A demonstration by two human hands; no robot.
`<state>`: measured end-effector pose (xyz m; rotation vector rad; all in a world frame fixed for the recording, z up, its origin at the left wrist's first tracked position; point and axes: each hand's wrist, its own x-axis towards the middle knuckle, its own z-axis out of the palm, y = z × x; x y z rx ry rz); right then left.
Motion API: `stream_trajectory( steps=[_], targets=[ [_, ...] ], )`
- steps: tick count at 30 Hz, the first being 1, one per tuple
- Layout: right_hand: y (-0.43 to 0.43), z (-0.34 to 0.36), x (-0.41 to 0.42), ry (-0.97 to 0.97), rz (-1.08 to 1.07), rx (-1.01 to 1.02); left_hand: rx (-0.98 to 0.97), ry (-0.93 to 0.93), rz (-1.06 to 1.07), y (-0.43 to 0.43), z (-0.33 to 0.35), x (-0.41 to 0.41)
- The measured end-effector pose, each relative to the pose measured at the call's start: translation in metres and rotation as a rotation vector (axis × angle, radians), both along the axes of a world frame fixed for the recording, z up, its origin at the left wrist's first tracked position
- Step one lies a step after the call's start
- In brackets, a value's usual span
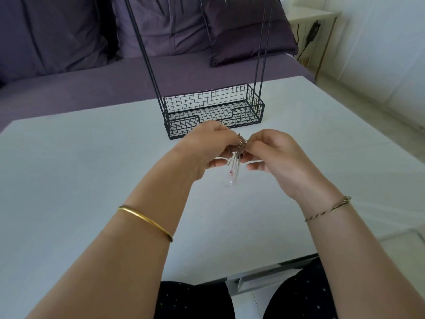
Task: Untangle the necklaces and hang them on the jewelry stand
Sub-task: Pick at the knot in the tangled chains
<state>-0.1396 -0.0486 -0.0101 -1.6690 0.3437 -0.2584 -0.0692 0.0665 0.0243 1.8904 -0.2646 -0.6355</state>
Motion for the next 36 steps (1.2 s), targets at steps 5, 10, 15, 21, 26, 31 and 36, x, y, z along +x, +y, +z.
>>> stream_trajectory(
  steps=[5, 10, 15, 21, 26, 31, 36],
  targets=[
    [0.007, -0.005, 0.002, -0.007, -0.063, 0.278, 0.001, -0.003, 0.023, 0.001, 0.001, 0.001],
    [0.013, 0.001, 0.0, 0.027, -0.05, 0.653, 0.039, -0.09, 0.065, 0.002, 0.0, 0.003],
    [0.009, 0.0, 0.001, 0.043, -0.085, 0.374, 0.056, -0.141, 0.049, 0.002, 0.0, 0.001],
    [0.008, -0.004, 0.001, 0.013, -0.114, 0.088, 0.048, -0.159, 0.045, 0.002, 0.0, 0.0],
    [0.008, -0.004, 0.002, 0.05, -0.12, 0.16, 0.057, -0.206, 0.068, 0.002, 0.0, -0.001],
    [0.01, -0.001, 0.003, 0.057, -0.089, 0.426, 0.047, -0.199, 0.083, -0.002, 0.0, -0.002],
    [0.008, -0.002, 0.004, -0.028, -0.126, 0.394, 0.061, -0.136, 0.035, -0.001, 0.0, -0.001]
  ],
)
